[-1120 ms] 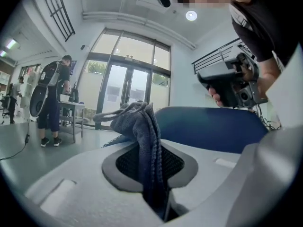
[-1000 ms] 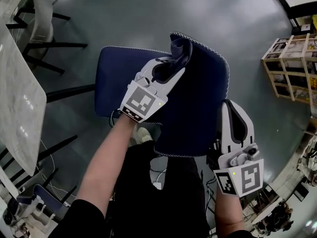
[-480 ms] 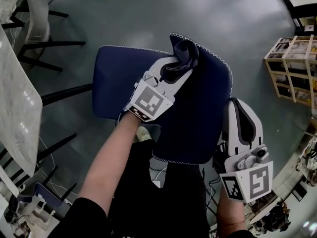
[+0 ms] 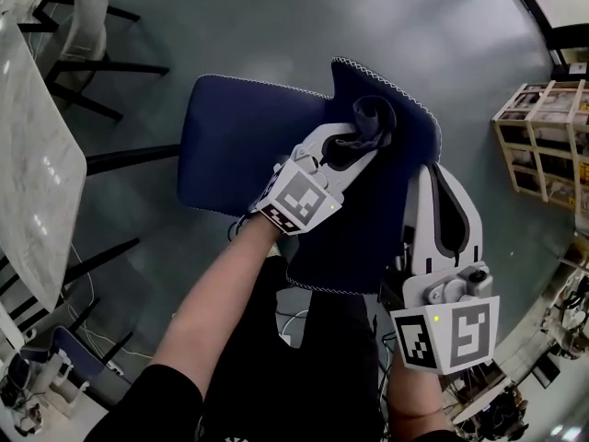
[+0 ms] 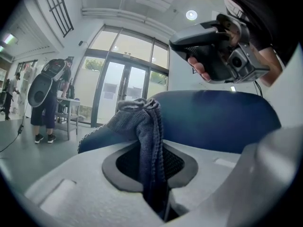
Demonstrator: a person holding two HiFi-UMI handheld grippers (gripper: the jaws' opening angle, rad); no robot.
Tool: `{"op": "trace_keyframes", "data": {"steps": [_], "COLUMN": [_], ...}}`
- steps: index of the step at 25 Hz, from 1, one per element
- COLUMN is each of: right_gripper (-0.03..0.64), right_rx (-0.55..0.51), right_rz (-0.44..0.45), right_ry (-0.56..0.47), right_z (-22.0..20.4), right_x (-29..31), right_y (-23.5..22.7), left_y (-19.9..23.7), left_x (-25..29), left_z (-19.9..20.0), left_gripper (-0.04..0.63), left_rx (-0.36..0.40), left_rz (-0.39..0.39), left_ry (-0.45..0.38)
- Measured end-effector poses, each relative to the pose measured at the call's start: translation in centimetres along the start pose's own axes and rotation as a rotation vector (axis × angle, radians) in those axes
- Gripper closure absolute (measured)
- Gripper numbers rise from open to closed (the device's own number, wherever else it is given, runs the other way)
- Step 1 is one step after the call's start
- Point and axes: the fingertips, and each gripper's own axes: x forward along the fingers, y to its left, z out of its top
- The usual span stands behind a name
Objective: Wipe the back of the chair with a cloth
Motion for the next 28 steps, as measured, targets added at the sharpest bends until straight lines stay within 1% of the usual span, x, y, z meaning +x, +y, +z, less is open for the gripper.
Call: {"op": "trace_keyframes", "data": {"steps": [3, 8, 11, 18, 28], "right_gripper": [0.603, 0.603, 0.603, 0.603, 0.603], "right_rx": [0.011, 0.006, 0.011, 0.008, 0.011], "right_rz": [-0.007, -0.049, -0.064, -0.067, -0.054], "right_ry": [-0.018, -0.022, -0.043, -0.043, -0.031], "right_z": [-0.6, -1.6, -1.7, -2.3, -2.9], "right_x": [-0.7, -1.9, -2.8, -5.0, -6.5], "right_y": [0.4, 0.5, 0.8, 1.9, 3.5], "left_y": [-1.1, -3.5, -5.2, -9.6, -14.3], "left_x": [-0.7, -2.0, -3.1, -5.9, -9.4], "left_z": [-0.2, -0.4, -0.5, -1.2, -2.2], "left_gripper": [0.525, 0.525, 0.525, 0.525, 0.525], "left_rx": [0.002, -0.009, -0.010, -0.033, -0.039], "left_rz": [-0.015, -0.034, -0.054, -0.098, -0.183], "left_ry": [-0.001, 0.006, 0.011, 0.028, 0.064]}}
